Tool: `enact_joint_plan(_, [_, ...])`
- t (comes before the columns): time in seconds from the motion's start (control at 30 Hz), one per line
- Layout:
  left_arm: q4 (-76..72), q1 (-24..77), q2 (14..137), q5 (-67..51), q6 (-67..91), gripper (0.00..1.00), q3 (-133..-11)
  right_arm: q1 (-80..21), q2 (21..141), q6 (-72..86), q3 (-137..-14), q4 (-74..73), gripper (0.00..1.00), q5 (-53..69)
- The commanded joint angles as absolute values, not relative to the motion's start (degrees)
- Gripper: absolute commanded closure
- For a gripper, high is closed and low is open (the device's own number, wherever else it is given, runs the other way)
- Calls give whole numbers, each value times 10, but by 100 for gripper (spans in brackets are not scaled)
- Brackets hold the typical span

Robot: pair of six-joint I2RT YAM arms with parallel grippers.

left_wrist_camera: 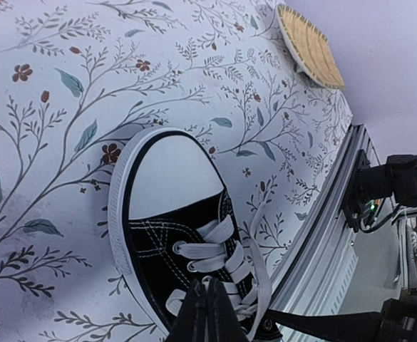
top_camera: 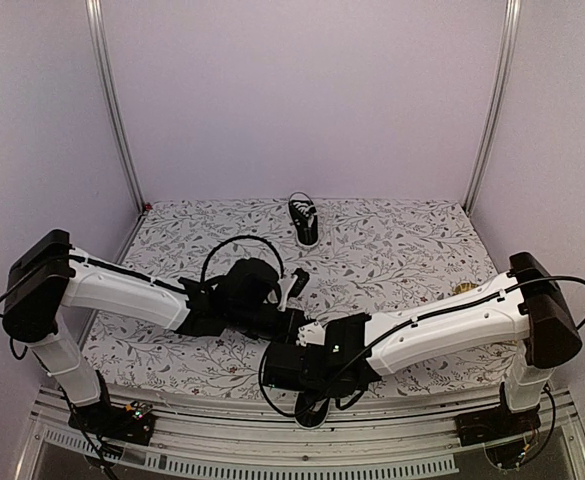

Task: Tie the shoes
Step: Adjust the shoelace on the shoe.

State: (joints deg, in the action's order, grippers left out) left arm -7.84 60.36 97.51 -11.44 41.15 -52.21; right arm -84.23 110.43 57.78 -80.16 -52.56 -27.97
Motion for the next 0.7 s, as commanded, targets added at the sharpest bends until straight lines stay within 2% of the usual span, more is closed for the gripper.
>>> enact_joint_plan(0.0, [-136, 614, 969, -121, 419, 100, -528, -865, 1113, 515, -805, -434, 68, -273])
enact_joint_plan(0.07, [-136, 613, 967, -119, 420, 100, -527, -865, 1121, 520, -799, -435, 69, -280])
enact_joint_plan(0.17, [-138, 612, 961, -111, 420, 100, -519, -864, 1121, 548, -801, -469, 90, -301])
enact_joint_plan(0.23, [-147, 605, 953, -106, 424, 100, -503, -864, 1103, 563, -793, -477, 96, -312])
enact_joint_plan(0.47, [-197, 569, 941, -118, 439, 100, -450, -805, 1002, 535, -670, -331, 98, -274])
enact_joint_plan(0.67, [-211, 541, 969, -127, 435, 100, -469, -717, 946, 440, -597, -178, 98, -214])
